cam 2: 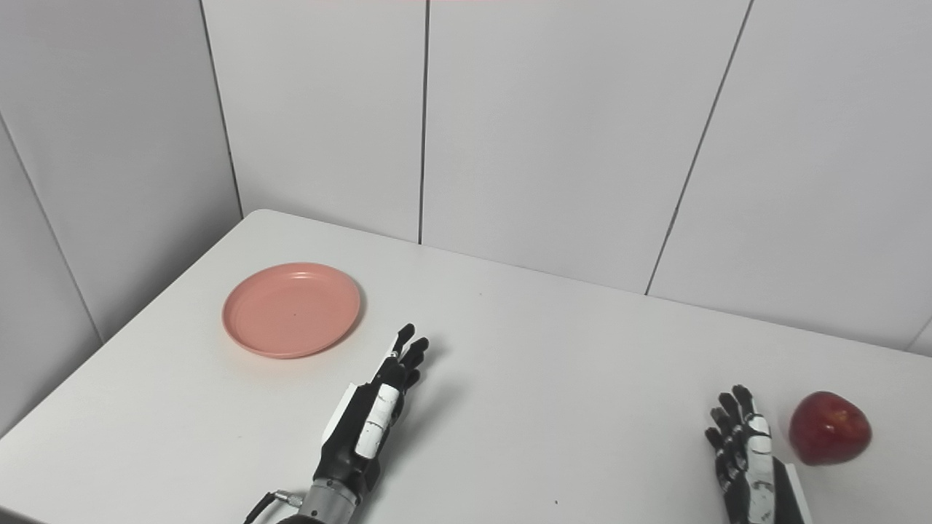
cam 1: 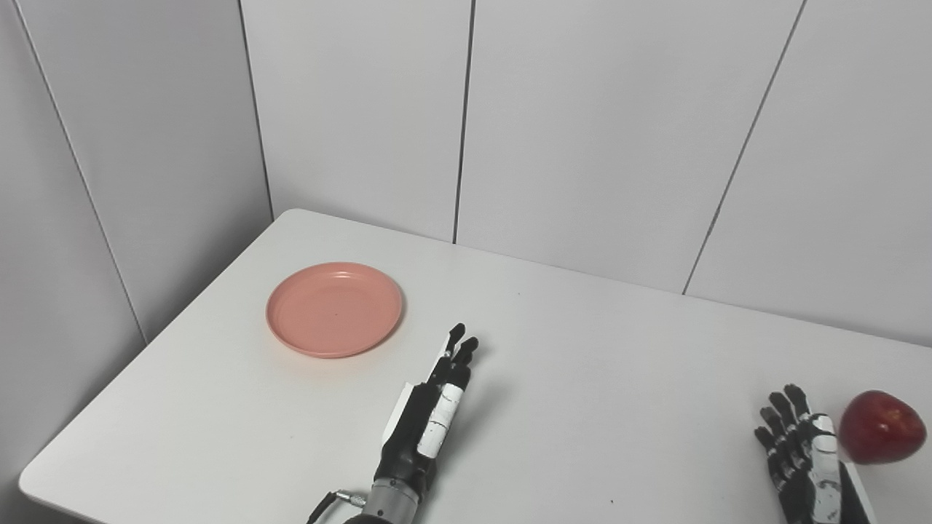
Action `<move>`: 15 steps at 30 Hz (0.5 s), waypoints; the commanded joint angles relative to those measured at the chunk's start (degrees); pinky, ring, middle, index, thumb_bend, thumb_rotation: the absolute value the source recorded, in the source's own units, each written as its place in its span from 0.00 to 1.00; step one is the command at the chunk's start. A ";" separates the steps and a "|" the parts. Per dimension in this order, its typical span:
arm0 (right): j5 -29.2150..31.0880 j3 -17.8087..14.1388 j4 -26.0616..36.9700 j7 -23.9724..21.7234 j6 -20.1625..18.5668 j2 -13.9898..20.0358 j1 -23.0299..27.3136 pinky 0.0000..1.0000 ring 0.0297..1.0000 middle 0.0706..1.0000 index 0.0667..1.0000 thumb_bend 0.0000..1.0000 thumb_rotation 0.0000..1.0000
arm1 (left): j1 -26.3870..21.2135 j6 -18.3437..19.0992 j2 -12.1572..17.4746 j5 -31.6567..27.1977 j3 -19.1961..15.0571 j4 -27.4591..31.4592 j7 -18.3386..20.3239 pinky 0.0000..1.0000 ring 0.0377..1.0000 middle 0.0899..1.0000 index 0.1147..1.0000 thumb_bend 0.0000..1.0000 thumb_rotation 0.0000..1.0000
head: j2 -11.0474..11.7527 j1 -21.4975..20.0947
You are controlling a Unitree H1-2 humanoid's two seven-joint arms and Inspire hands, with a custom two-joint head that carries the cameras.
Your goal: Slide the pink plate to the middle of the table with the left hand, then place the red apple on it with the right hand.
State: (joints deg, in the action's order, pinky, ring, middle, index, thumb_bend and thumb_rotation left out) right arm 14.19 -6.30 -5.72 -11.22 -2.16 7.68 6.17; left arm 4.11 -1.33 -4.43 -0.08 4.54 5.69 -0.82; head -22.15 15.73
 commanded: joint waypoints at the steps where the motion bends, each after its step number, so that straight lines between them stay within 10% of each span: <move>1: -0.13 0.75 -1.76 -0.12 1.61 -1.36 -2.65 1.00 0.99 0.98 1.00 0.80 1.00 | 2.16 0.85 1.30 -2.46 -1.03 3.73 1.37 1.00 1.00 0.96 1.00 0.83 0.97 | 0.23 -0.41; 15: -0.95 0.89 -1.97 0.07 1.82 -1.95 -2.48 1.00 0.99 0.98 1.00 0.76 1.00 | -5.80 12.65 4.81 -8.83 -5.06 11.70 6.04 1.00 0.95 0.91 0.92 0.93 0.98 | 1.02 -0.95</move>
State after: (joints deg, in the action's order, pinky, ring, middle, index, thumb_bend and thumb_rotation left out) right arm 12.71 -6.02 -5.62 -10.94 -2.16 7.41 6.14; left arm 1.41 10.79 -2.67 -7.72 -0.05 14.57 4.22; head -21.09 14.85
